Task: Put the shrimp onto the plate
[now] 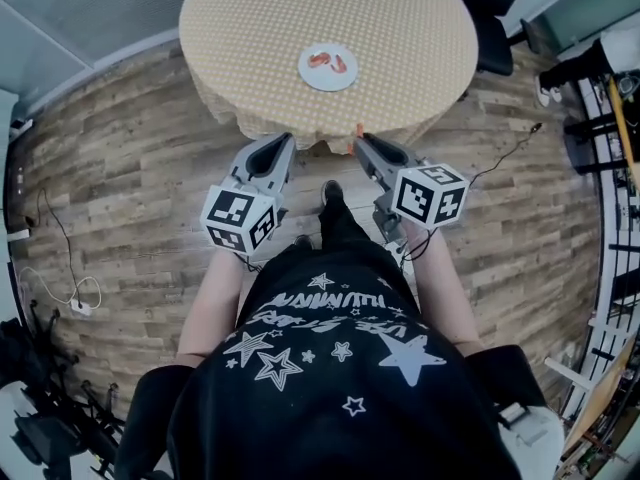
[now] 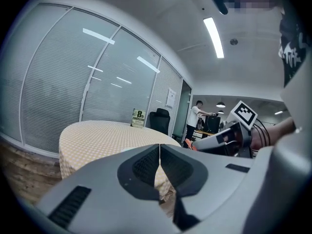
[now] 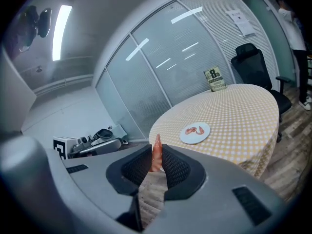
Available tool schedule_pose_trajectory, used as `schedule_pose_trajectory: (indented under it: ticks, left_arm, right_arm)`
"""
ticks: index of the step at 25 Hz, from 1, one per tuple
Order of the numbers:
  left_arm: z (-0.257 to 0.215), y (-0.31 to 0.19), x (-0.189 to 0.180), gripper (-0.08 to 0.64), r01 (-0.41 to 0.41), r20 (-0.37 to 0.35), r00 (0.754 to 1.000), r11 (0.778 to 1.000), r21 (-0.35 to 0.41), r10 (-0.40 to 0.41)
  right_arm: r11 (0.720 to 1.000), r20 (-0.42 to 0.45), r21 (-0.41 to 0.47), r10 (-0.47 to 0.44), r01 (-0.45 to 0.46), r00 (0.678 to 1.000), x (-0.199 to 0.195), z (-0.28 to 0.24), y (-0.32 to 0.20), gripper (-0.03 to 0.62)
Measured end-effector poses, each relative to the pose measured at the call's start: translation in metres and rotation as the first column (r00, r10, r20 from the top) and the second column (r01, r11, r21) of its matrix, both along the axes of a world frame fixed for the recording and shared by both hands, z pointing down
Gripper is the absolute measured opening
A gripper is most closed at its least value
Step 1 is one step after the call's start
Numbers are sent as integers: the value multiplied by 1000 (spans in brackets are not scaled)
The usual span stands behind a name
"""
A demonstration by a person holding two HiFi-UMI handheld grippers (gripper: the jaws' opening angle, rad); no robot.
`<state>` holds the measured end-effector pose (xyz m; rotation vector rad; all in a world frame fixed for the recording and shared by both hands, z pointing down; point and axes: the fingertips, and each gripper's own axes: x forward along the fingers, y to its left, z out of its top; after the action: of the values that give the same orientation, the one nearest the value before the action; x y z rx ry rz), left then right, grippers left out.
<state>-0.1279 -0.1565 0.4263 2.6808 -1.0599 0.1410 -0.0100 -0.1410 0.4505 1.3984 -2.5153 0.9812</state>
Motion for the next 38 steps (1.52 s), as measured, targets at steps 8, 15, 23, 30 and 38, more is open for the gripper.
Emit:
schedule_pose_trajectory:
  ticks: [8,15,23,30,38]
  left_arm:
    - [3,-32,6,11,41,23,999,999,-10,-41]
    - [23,-52,24,11,37,47,998,998,-54,-34]
    - [27,-79,42,11,54,62,997,996,-66,-50]
    - [36,-102,47,11,79,91,993,994,-79,-72]
    - [41,-134,50,11,113,128,986,990,-80,-103]
  right_arm:
    - [999,12,-2,-45,45,999,7,2,-43,74]
    - [996,14,-46,-70,71,997,19,18,-65,72]
    - [993,14,-67,-100,101,995,34,24,-96,74]
    - [986,31,-82,-144,146,989,31,34,-122,74]
    - [978,23,-82,-191,192,981,32,40,-156,74]
